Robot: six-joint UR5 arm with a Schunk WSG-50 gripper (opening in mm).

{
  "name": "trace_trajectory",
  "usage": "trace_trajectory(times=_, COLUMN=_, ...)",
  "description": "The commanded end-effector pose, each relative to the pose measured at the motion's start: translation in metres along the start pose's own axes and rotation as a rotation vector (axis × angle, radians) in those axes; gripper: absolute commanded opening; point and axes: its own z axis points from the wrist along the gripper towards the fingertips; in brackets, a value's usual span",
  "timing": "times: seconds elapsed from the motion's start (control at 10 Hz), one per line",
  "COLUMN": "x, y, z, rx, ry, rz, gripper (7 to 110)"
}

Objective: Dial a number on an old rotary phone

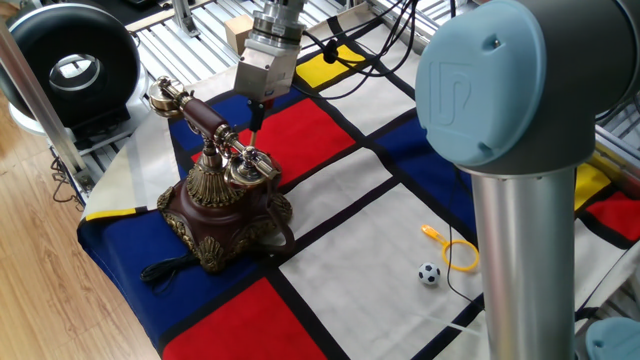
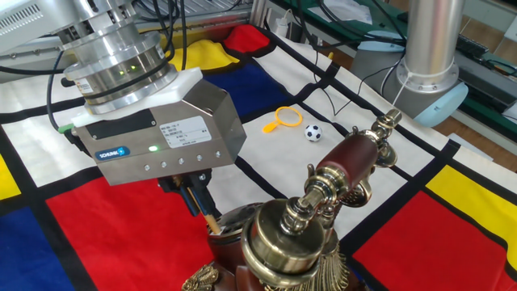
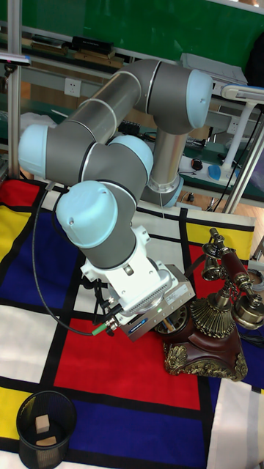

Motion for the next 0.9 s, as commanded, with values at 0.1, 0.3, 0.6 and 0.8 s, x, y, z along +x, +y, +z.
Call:
trace_trajectory(times=0.1, x=-0.0010, y=0.0009, z=-0.0016, rx=-0.009, ry=-0.011, rz=0.004, gripper=7)
trace_trajectory(times=0.3, x=0.0018, y=-0.0017, z=-0.0012, rx=-0.010, ry=-0.011, rz=0.000, gripper=7)
trace_trajectory(times=0.6, x=0.0019, y=-0.0025, z=-0.0005, rx=-0.007, ry=-0.011, rz=0.001, gripper=7)
trace_trajectory(times=0.8, x=0.0020, y=-0.0031, z=-0.0002, rx=-0.006, ry=-0.011, rz=0.001, gripper=7)
